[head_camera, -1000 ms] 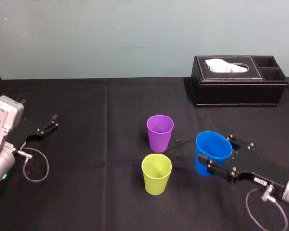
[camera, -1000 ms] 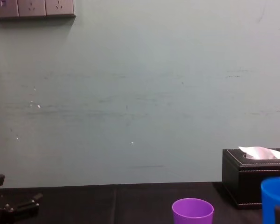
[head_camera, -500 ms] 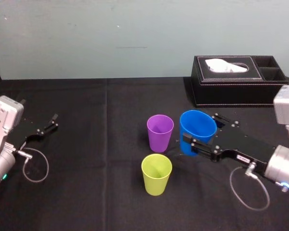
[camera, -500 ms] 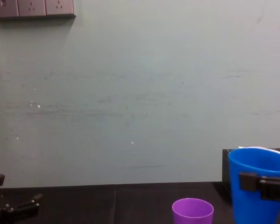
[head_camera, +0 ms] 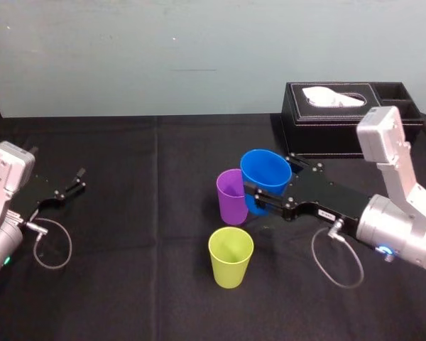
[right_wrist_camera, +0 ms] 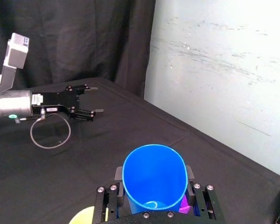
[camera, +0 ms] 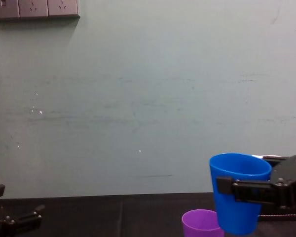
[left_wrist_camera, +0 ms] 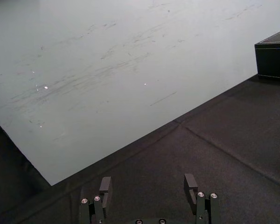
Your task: Stack the three plastic cups sequentially using one hand.
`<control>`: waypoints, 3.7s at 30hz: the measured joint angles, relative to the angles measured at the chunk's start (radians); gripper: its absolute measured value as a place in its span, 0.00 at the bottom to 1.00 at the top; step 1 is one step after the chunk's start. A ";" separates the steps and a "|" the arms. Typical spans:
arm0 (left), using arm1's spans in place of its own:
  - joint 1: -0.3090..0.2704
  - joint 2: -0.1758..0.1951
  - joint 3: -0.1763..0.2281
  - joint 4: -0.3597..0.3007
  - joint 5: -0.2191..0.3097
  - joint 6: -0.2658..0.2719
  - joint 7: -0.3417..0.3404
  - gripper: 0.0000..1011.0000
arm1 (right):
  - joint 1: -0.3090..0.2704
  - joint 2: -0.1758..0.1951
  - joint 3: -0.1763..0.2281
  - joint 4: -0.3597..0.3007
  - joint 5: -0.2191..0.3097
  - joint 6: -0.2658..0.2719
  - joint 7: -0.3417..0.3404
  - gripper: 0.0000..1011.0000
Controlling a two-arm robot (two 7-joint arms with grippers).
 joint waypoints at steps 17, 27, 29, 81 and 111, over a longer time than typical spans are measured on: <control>0.000 0.000 0.000 0.000 0.000 0.000 0.000 1.00 | 0.098 -0.074 -0.050 0.091 -0.046 0.025 -0.020 0.72; 0.000 0.000 0.000 0.000 0.000 0.000 0.000 1.00 | 0.134 -0.098 -0.063 0.134 -0.068 0.028 -0.021 0.72; 0.000 0.000 0.000 0.000 0.000 0.000 0.000 1.00 | 0.141 -0.103 -0.065 0.144 -0.070 0.028 -0.019 0.72; 0.000 0.000 0.000 0.000 0.000 0.000 0.000 1.00 | 0.211 -0.173 -0.094 0.305 -0.094 -0.015 0.012 0.72; 0.000 0.000 0.000 0.000 0.000 0.000 0.000 1.00 | 0.227 -0.202 -0.101 0.376 -0.105 -0.049 0.021 0.82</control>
